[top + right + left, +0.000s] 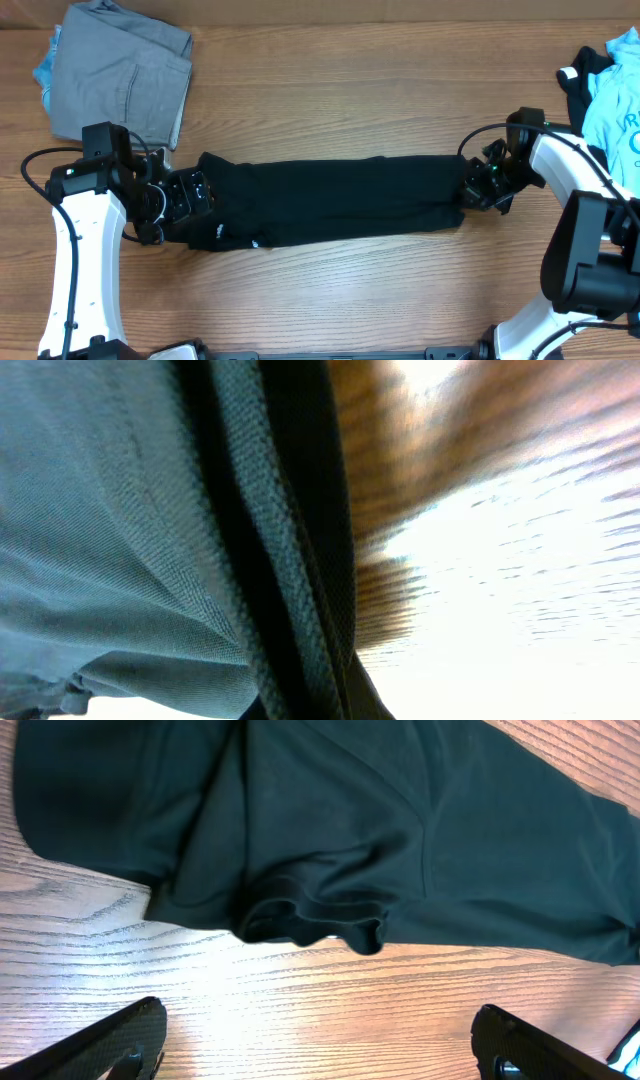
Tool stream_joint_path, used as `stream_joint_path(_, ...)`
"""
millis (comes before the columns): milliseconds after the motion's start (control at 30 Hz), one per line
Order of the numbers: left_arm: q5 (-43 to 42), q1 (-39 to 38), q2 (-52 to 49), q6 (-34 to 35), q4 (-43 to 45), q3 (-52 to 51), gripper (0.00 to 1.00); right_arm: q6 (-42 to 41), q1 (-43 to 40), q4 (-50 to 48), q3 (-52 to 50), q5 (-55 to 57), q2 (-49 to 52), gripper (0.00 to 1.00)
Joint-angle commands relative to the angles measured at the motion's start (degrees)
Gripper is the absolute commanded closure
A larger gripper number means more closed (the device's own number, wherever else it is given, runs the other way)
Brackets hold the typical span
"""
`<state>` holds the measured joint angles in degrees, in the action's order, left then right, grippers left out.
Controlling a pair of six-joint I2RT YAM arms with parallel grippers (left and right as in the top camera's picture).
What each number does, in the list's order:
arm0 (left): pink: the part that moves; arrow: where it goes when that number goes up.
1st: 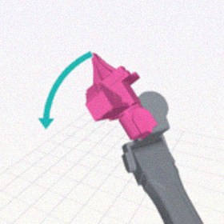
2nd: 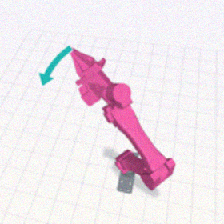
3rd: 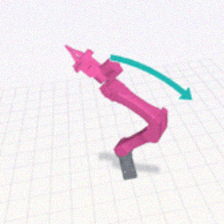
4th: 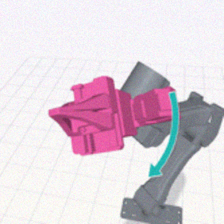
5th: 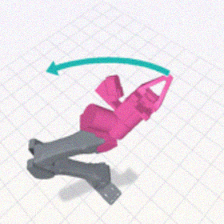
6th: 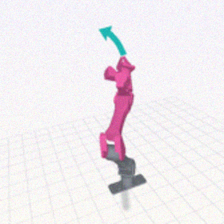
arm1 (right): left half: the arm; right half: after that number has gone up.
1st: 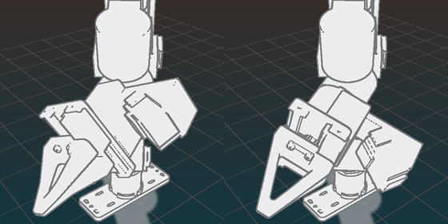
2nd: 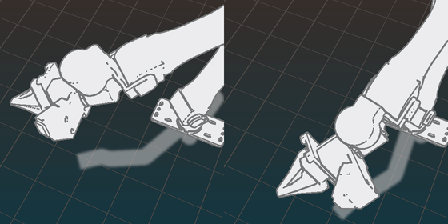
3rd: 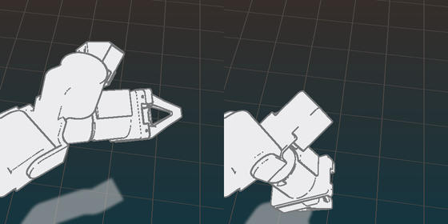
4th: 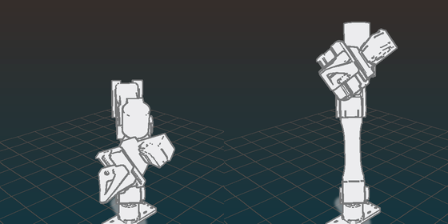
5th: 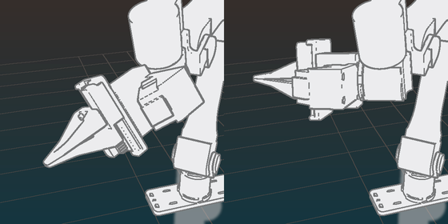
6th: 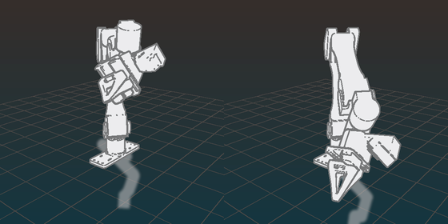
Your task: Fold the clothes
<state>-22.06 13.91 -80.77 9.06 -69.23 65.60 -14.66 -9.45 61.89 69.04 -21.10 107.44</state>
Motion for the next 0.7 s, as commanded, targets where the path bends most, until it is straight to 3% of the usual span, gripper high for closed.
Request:
stream_joint_path(0, 0.24, 0.28, 0.44, -0.31, 0.09, 0.17, 0.0, -2.14, 1.55, 0.59, 1.53, 4.59, -3.98, 0.96)
stream_joint_path(300, 0.22, 0.28, 0.44, -0.52, 0.07, 0.17, 0.0, -9.62, 11.93, 1.84, 1.53, 17.11, -13.42, 0.96)
stream_joint_path(667, 0.2, 0.26, 0.44, -0.5, 0.07, 0.17, 0.0, -16.76, 29.11, -1.57, 1.49, 18.08, -15.39, 0.96)
